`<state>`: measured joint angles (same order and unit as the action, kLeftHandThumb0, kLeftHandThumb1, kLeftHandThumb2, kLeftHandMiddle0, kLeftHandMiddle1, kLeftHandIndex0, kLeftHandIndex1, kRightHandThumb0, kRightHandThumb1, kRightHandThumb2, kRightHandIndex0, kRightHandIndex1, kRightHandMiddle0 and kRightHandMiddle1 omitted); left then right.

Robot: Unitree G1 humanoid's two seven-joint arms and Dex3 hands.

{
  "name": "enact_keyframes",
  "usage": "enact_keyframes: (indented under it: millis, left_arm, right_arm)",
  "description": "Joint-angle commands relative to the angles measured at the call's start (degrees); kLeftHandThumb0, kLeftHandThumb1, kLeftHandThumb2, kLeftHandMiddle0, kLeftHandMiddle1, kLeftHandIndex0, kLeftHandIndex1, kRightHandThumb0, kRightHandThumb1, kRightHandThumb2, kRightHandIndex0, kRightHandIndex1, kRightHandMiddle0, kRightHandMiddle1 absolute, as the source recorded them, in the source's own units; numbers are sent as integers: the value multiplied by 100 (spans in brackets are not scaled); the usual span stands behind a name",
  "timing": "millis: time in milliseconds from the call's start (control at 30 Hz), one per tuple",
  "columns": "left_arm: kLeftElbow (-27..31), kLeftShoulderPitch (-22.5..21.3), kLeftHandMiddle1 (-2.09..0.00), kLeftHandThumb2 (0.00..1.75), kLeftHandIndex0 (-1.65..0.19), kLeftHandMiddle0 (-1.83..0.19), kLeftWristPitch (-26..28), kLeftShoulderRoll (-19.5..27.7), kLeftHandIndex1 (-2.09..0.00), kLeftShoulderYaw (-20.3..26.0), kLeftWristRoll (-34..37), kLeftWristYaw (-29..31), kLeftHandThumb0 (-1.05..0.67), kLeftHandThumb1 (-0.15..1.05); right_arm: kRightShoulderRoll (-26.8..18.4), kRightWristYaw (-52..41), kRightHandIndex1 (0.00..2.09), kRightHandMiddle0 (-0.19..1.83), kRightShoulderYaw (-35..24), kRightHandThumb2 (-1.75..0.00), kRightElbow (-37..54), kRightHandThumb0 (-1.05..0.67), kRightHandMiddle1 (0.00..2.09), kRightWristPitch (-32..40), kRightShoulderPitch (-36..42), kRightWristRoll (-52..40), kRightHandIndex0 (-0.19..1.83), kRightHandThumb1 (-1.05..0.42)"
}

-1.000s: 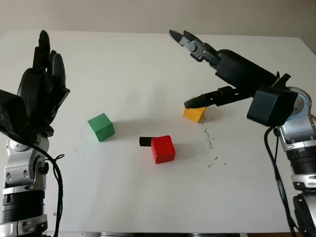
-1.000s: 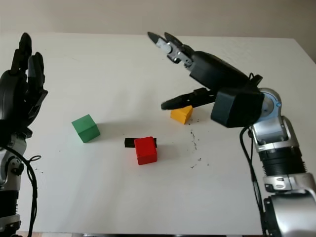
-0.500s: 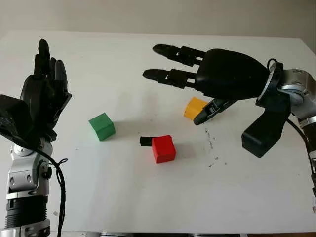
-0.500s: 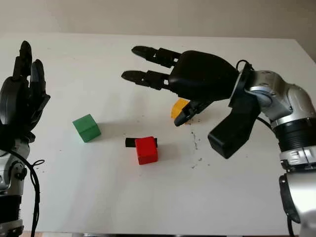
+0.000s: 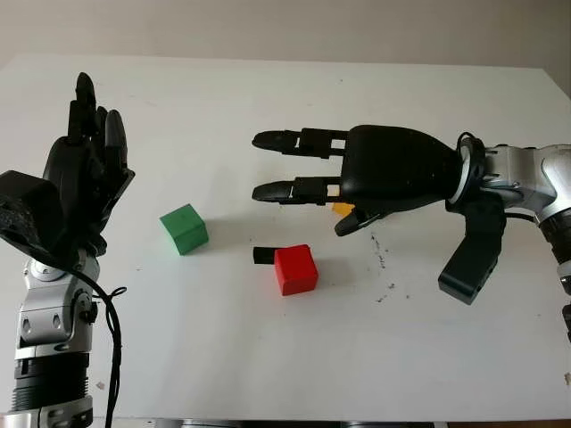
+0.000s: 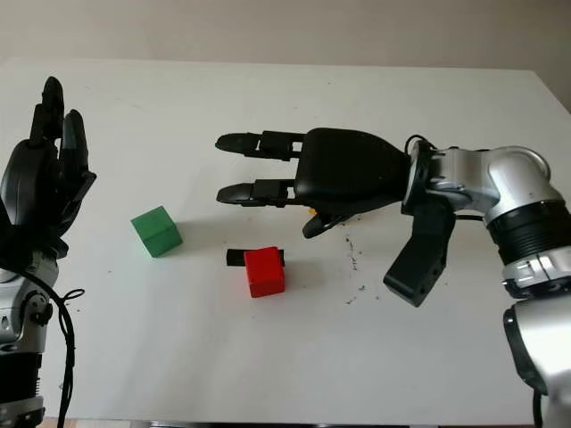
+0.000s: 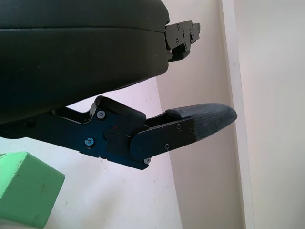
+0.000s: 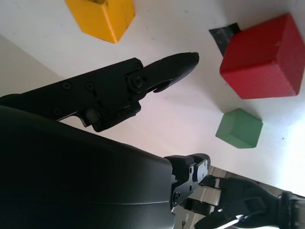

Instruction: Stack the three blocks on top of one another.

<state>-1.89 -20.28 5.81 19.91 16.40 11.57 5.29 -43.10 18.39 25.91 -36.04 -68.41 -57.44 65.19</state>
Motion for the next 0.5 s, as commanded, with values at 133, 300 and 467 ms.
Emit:
enact_keyframes:
  millis: [133,300,467]
  left_arm:
    - [33,-29,0,66,19,19,17,-63,0,6,13,0,-67,105]
    - [13,-18,0,67,19,19,-20,-67,0,5,-5,22,-67,105]
    - [10,-8,0,67,19,19,-22,-87,0,14,7,13,-68,105]
  right_arm:
    - [118,491,5,25,421,-6,-142,-35,17,-60,-165,236,-2,-98]
    - [158,461,5,24,648,-6,-301,-28,16,-226,-238,182,-3,-99]
    - [165,521,6,27,831,-5,-332,-34,17,-271,-223,238,-2,-97]
